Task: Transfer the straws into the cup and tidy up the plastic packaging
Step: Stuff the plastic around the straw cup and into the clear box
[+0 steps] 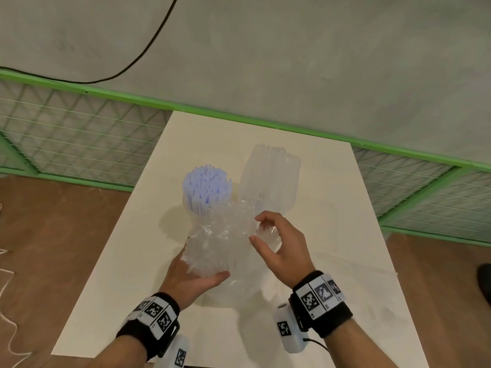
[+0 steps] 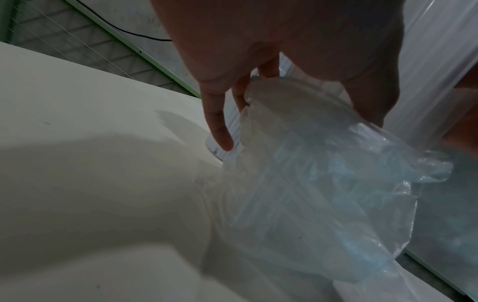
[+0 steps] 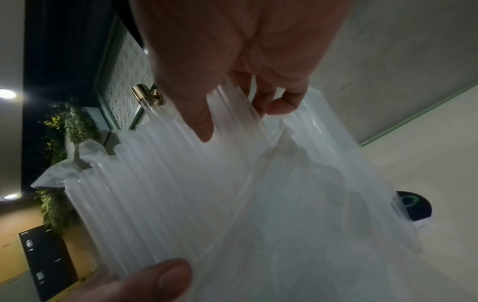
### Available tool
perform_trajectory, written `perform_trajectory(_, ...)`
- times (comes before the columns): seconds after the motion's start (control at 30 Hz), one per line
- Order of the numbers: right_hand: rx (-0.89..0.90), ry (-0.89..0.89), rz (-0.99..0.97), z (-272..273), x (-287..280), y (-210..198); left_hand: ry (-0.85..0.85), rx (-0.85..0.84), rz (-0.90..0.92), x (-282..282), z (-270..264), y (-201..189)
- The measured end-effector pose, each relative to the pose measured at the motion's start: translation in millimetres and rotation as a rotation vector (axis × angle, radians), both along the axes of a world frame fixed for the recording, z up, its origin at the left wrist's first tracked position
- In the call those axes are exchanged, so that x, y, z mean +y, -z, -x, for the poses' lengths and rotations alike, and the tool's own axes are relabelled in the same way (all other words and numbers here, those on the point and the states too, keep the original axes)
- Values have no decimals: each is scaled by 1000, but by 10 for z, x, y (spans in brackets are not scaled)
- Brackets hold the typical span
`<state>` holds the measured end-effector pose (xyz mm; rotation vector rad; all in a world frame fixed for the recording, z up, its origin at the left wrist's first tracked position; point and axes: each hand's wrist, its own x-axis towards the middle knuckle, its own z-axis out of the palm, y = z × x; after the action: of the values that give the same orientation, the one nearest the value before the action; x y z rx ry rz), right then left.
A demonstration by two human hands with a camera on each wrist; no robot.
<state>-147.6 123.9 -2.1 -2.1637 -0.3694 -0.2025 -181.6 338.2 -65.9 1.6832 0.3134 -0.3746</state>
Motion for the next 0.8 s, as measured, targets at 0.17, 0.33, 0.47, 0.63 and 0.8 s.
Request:
perform_trajectory(0.17,-46,60,-53,30,101,71,-8,15,3,-3,3,-7)
perform_trajectory(0.33,14,118,-114,49,177,106,-14,21,22,-27,-2,-55)
perform_trajectory(0.47,-94,130,-29,19,232,120,-22,-1,35,-32,3,-91)
perform_trajectory(0.63,-67,185,-49,0,257,125,-8,-5,6,-18,-1,-104)
perform_trajectory(0.8,26,176,-85,-16,242,82,4,-16,-31,-7,-19,-93)
